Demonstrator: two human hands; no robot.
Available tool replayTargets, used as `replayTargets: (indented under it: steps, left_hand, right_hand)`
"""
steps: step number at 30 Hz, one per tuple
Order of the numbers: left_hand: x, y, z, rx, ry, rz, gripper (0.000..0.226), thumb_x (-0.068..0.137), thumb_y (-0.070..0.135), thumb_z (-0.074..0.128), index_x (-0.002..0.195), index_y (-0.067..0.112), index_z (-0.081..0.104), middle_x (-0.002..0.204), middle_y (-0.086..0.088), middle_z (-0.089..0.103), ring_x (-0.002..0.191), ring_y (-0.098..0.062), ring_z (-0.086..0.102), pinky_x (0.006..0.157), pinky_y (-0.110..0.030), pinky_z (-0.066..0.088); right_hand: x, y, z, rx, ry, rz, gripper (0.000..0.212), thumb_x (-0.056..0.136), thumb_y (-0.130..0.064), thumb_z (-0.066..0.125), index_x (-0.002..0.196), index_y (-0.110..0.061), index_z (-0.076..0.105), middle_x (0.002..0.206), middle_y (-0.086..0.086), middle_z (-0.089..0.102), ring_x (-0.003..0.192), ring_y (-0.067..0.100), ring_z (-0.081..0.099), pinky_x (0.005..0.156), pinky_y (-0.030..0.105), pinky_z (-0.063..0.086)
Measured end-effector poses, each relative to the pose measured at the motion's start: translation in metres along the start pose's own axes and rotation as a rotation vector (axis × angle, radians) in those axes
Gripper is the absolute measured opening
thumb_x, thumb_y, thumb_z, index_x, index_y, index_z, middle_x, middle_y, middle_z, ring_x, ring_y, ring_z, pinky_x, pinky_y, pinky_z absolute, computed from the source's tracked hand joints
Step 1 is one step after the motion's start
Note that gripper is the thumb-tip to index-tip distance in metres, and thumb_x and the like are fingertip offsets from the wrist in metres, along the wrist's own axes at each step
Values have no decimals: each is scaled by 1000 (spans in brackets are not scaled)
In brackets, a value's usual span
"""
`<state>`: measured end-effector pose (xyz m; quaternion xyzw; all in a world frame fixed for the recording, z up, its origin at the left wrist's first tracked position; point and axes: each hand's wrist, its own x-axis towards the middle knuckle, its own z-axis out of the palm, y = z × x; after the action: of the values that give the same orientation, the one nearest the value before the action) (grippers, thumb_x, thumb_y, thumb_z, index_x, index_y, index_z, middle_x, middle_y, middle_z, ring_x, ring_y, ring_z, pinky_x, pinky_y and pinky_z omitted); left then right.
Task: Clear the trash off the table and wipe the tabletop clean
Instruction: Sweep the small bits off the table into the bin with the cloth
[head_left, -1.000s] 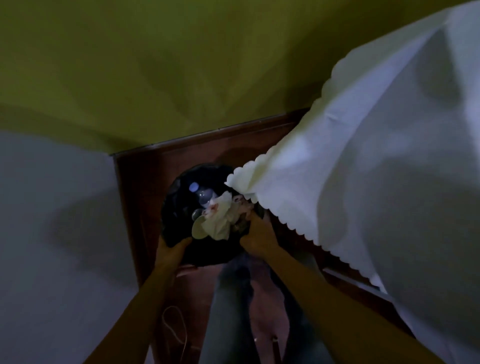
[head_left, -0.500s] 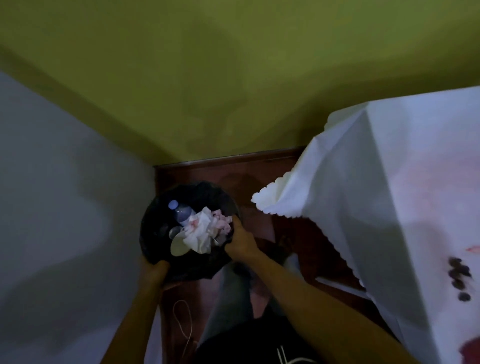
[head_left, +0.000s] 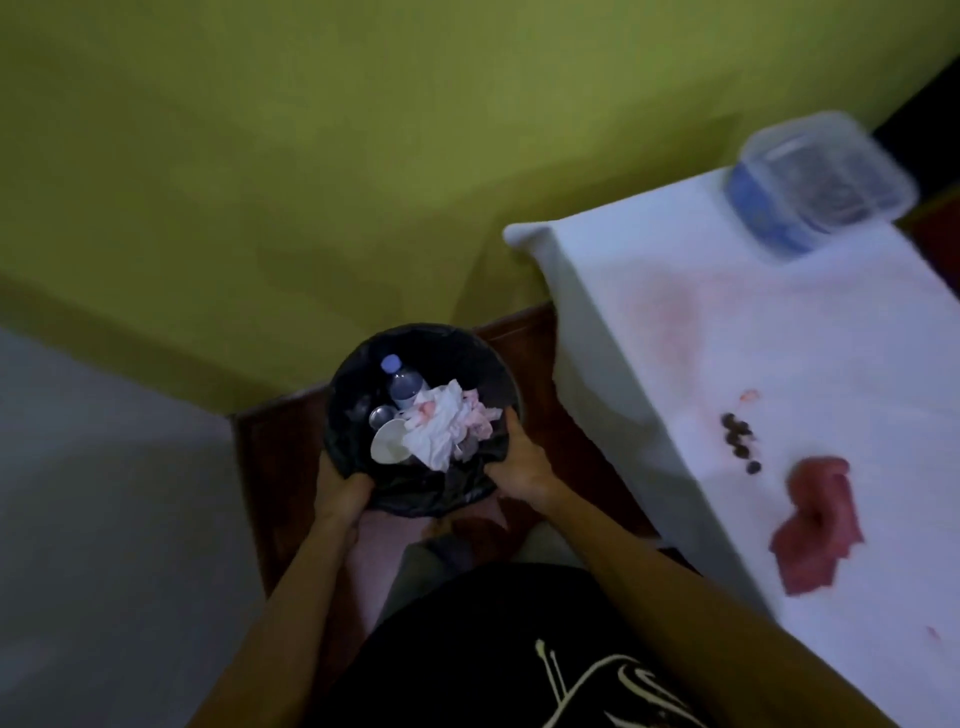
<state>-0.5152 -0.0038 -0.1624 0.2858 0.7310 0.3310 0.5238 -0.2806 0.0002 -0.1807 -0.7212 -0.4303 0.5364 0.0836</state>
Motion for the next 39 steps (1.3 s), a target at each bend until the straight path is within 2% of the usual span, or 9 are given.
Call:
replayTargets:
  steps: [3,5,7,10,14,22,25,28,39]
  left_hand:
    - [-8,4,37,43,-129,0,61,72,-3,64,129,15,60,117,-5,68,106,-22,64,73,-23,51]
    - [-14,3,58,88,-158,8,63,72,2,65,132,19,59,122,-7,68,112,-25,64,85,-32,54]
    - [-24,3,78,124,-186,44,68,63,12,61,131,18,58,123,-8,67,113,-27,63,93,-42,53]
    - [-47,2,109,174,-232,65,68,62,11,58,130,18,57,119,-9,65,111,-28,61,92,-43,50]
    - [-81,-7,143,194,-289,60,57,71,6,61,125,25,59,114,-4,66,107,-27,61,84,-37,49]
    - [-130,-30,202,98,-282,-98,58,86,-16,44,139,7,48,123,-22,58,81,-28,59,36,-21,49]
    - [-139,-34,217,98,-281,-107,60,83,-17,43,139,5,48,129,-28,57,72,-22,58,34,-20,46]
    - [-148,-32,226,86,-253,-119,61,84,-18,43,139,6,47,128,-28,58,69,-22,57,33,-20,45]
    - [-171,-37,233,6,-183,-191,61,84,-12,47,137,18,51,125,-26,60,80,-45,65,43,-40,56]
  right_hand:
    - [-7,45,-29,-27,88,-1,77,83,-31,66,151,-34,31,136,7,60,116,34,61,95,38,50]
    - [-23,55,-55,-87,112,19,40,82,-34,59,121,-26,56,113,6,63,103,31,61,87,36,49]
    - [-40,61,-83,-168,69,29,12,85,-29,56,93,-20,56,93,5,56,92,22,54,77,36,45]
    - [-64,76,-126,-175,115,-10,24,82,-35,52,91,-13,57,92,10,59,92,27,62,73,34,45]
    - [-95,103,-179,-174,362,-53,30,93,-23,51,119,-14,62,111,13,69,99,32,64,83,36,51]
    - [-130,193,-250,-297,722,147,40,95,-35,52,134,-24,52,130,14,46,119,33,50,95,44,47]
    - [-134,223,-255,-386,654,219,51,94,-44,52,141,-28,39,127,16,41,116,36,47,89,45,46]
    - [-127,247,-253,-461,587,217,59,93,-29,53,146,-30,28,129,15,40,115,35,43,86,43,44]
    - [-82,236,-308,-83,856,81,42,89,-14,51,129,-25,45,115,18,51,108,42,54,82,48,50]
